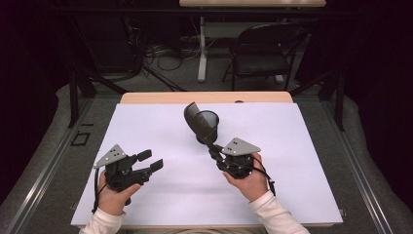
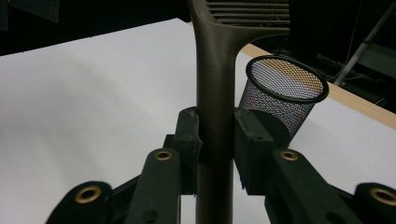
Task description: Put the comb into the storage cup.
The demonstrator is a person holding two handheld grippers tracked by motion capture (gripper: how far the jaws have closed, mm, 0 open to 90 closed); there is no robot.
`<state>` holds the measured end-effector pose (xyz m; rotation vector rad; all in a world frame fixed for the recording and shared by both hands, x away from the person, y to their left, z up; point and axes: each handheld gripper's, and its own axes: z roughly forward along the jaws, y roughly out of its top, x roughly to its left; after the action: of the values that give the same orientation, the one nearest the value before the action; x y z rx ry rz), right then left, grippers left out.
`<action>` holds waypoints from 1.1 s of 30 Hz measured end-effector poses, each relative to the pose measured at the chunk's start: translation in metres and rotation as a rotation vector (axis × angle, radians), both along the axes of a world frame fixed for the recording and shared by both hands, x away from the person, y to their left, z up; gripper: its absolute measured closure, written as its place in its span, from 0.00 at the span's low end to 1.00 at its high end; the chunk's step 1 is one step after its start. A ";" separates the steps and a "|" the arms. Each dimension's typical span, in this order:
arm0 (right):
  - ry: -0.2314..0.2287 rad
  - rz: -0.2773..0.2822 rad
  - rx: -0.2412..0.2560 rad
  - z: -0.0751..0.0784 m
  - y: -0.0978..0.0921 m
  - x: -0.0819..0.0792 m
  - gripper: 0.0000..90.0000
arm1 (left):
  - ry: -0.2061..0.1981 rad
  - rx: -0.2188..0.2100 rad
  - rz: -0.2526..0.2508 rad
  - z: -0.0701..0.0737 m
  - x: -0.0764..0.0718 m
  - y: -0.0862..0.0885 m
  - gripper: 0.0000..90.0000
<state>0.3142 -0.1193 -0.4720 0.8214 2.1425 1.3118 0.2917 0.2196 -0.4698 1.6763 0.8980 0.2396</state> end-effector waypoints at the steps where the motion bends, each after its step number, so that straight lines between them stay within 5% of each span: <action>1: -0.001 -0.001 0.000 0.000 0.000 0.000 0.81 | 0.000 0.002 -0.001 0.003 0.001 -0.001 0.38; 17: -0.053 0.003 -0.011 -0.003 0.004 -0.007 0.81 | -0.018 -0.003 0.006 0.033 0.015 -0.016 0.41; 33: -0.084 0.010 -0.029 -0.008 0.009 -0.012 0.81 | 0.028 -0.031 -0.023 0.039 0.022 -0.032 0.41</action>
<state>0.3019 -0.1105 -0.4798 0.7319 2.0976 1.2942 0.3142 0.1878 -0.4305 1.6634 0.8987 0.1863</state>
